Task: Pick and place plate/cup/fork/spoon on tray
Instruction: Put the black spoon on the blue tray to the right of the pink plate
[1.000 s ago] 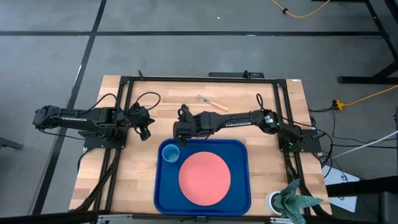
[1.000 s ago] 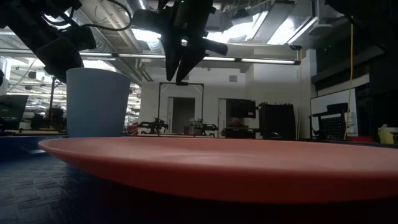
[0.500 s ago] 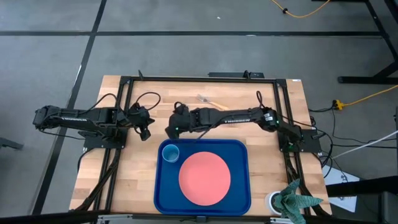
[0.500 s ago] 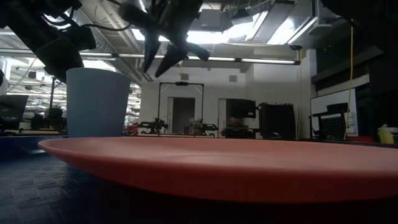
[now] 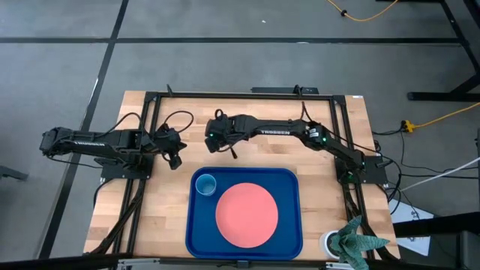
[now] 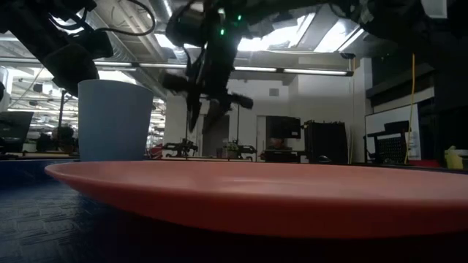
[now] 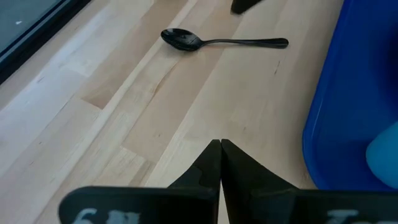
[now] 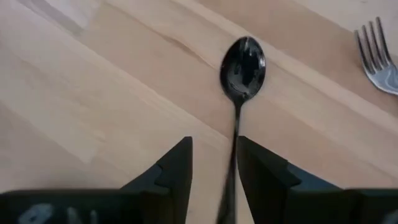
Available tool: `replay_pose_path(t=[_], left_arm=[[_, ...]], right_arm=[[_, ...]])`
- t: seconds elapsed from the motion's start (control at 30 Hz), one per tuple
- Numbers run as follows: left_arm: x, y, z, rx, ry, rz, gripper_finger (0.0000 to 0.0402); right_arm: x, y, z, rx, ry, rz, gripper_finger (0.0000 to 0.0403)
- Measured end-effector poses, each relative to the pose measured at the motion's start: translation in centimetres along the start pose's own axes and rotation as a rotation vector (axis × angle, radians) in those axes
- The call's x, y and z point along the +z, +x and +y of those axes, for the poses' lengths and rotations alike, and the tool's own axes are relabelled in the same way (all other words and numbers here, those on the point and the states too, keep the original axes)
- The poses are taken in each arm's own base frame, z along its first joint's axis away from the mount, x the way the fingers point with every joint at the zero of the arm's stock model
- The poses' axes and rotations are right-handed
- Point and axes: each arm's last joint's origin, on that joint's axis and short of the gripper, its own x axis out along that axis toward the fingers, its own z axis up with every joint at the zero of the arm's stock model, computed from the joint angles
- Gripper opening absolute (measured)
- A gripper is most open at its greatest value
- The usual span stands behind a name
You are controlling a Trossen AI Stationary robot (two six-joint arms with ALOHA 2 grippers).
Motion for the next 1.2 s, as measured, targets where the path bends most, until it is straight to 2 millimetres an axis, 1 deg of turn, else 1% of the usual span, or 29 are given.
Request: replay_pose_path(t=[0.13, 0.37, 0.63, 0.77, 0.93, 1.03, 1.2], left_arm=[[0.0, 0.0, 0.0, -0.001, 0.000, -0.001, 0.0000], [0.0, 0.0, 0.0, -0.001, 0.000, -0.002, 0.0000], [0.0, 0.0, 0.0, -0.001, -0.001, -0.004, 0.0000], [0.0, 0.0, 0.0, -0.001, -0.001, -0.005, 0.0000], [0.0, 0.0, 0.0, -0.001, -0.001, -0.005, 0.0000], [0.0, 0.0, 0.0, -0.001, -0.001, -0.005, 0.0000], [0.0, 0.0, 0.0, -0.001, 0.000, -0.004, 0.0000]], right_arm=[[-0.1, 1.1, -0.2, -0.016, -0.038, 0.014, 0.0129], [-0.9, 3.6, -0.2, -0.058, -0.058, 0.042, 0.0129], [-1.0, 5.9, -0.9, -0.094, -0.074, 0.068, 0.0129], [-0.8, 6.7, -1.2, -0.098, -0.060, 0.067, 0.0129], [-0.2, 6.9, -1.7, -0.089, -0.042, 0.065, 0.0128], [-0.2, 7.0, -1.7, -0.066, -0.036, 0.097, 0.0113], [-0.6, 7.7, -1.5, -0.046, -0.034, 0.128, 0.0073]])
